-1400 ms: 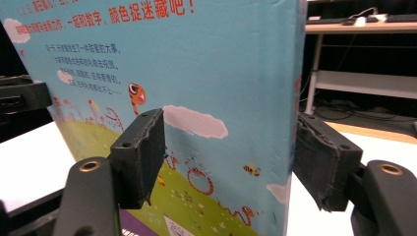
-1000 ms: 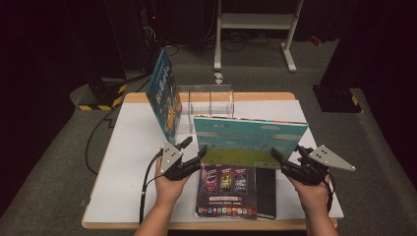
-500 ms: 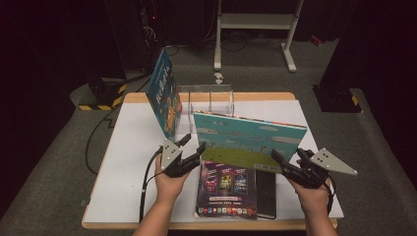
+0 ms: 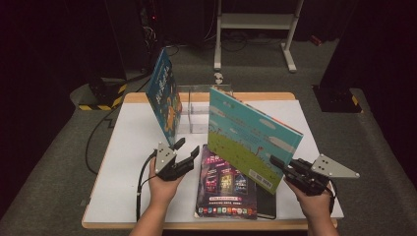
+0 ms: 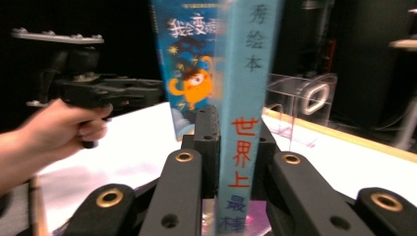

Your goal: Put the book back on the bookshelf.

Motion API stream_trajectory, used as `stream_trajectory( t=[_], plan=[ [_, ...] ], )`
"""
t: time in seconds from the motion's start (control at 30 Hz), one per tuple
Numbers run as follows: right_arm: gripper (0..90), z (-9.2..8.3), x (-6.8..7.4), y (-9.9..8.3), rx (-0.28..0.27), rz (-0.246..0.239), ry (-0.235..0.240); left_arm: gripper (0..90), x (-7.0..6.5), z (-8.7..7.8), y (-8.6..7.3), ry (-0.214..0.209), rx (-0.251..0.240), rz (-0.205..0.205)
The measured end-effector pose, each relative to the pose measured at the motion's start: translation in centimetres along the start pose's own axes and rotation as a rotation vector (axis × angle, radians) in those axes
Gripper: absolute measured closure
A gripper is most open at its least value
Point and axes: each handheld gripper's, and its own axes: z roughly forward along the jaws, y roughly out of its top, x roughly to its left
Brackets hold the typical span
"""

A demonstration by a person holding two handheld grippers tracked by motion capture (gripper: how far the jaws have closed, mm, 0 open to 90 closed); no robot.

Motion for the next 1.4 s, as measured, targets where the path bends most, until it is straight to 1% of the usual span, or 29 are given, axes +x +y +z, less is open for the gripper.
stream_trajectory(
  t=[0.03, 0.07, 0.13, 0.17, 0.2, 0.27, 0.3, 0.33, 0.4, 0.43, 0.47, 0.6, 0.67, 0.77, 0.83, 0.87, 0.9, 0.97, 1.0, 1.03, 1.1, 1.13, 1.2, 1.27, 1.4],
  plan=[
    [79.1, 0.0, -0.2, 0.0, 0.001, 0.021, 0.000, 39.6, 0.3, -0.4, -0.1, 0.007, -0.003, -0.007],
    [79.1, 0.0, -0.2, 0.0, 0.001, 0.021, 0.000, 39.5, 0.3, -0.4, -0.1, 0.007, -0.003, -0.007],
    [79.9, 0.0, -0.8, -0.4, -0.022, 0.067, 0.021, 39.4, 1.0, -1.2, -0.4, 0.027, -0.004, -0.007],
    [80.0, 0.0, -0.5, -0.3, -0.023, 0.055, 0.019, 39.3, 1.5, -1.7, -0.7, 0.039, -0.009, -0.006],
    [80.0, 0.1, -0.3, -0.2, -0.022, 0.049, 0.013, 39.3, 1.8, -1.9, -0.8, 0.047, -0.001, -0.004],
    [80.2, 0.3, 0.1, 0.0, -0.024, 0.045, 0.002, 39.0, 2.4, -2.1, -0.7, 0.067, 0.004, -0.004],
    [80.2, 0.3, 0.1, 0.0, -0.024, 0.045, 0.002, 39.0, 2.4, -2.1, -0.7, 0.067, 0.004, -0.004],
    [80.3, 0.6, 0.7, 0.3, -0.028, 0.042, -0.007, 38.9, 2.8, -2.3, -0.5, 0.077, -0.015, -0.026],
    [80.3, 0.9, 1.2, 0.6, -0.017, 0.035, -0.019, 38.8, 2.9, -2.4, -0.4, 0.079, -0.019, -0.026],
    [80.3, 1.1, 1.4, 0.7, -0.016, 0.033, -0.025, 38.6, 2.9, -2.6, -0.2, 0.077, -0.022, -0.015],
    [80.3, 1.2, 1.6, 0.7, -0.018, 0.035, -0.033, 38.5, 3.0, -2.7, -0.1, 0.077, -0.027, -0.015],
    [80.3, 2.3, 1.8, 0.8, -0.019, 0.053, -0.047, 38.5, 3.1, -3.1, 0.6, 0.071, -0.051, -0.034],
    [80.2, 3.0, 1.9, 0.8, -0.022, 0.054, -0.057, 38.6, 3.1, -3.2, 0.7, 0.071, -0.054, -0.034],
    [80.2, 3.9, 2.4, 0.9, -0.024, 0.040, -0.068, 38.7, 3.4, -3.5, 1.3, 0.068, -0.075, -0.051],
    [80.2, 4.7, 2.8, 1.0, -0.019, 0.016, -0.070, 38.7, 3.5, -3.6, 1.5, 0.070, -0.083, -0.062],
    [80.2, 4.7, 2.8, 1.0, -0.019, 0.016, -0.070, 38.7, 3.5, -3.6, 1.5, 0.070, -0.083, -0.062],
    [80.2, 5.4, 3.2, 1.2, -0.011, -0.010, -0.071, 38.8, 3.6, -3.7, 1.6, 0.071, -0.085, -0.068],
    [80.2, 5.7, 3.3, 1.3, -0.008, -0.018, -0.070, 38.8, 3.7, -3.7, 1.6, 0.072, -0.085, -0.067],
    [80.2, 6.3, 3.7, 1.5, -0.002, -0.040, -0.075, 38.8, 3.7, -3.8, 1.6, 0.070, -0.085, -0.067],
    [80.2, 6.6, 3.9, 1.5, -0.001, -0.052, -0.077, 38.8, 3.7, -3.8, 1.6, 0.070, -0.085, -0.067],
    [80.2, 6.8, 4.1, 1.5, 0.000, -0.057, -0.079, 39.0, 3.6, -3.9, 1.7, 0.067, -0.084, -0.066],
    [80.3, 7.4, 4.3, 1.5, 0.002, -0.060, -0.076, 39.0, 3.6, -3.8, 1.6, 0.064, -0.085, -0.073],
    [80.3, 7.7, 4.3, 1.5, -0.001, -0.063, -0.076, 39.1, 3.6, -3.8, 1.6, 0.061, -0.083, -0.073],
    [80.3, 8.4, 4.7, 1.4, 0.000, -0.066, -0.082, 39.1, 3.6, -3.9, 1.6, 0.058, -0.081, -0.078],
    [80.3, 9.1, 4.9, 1.3, 0.004, -0.067, -0.081, 39.1, 3.4, -4.0, 1.7, 0.053, -0.083, -0.080]
  ],
)
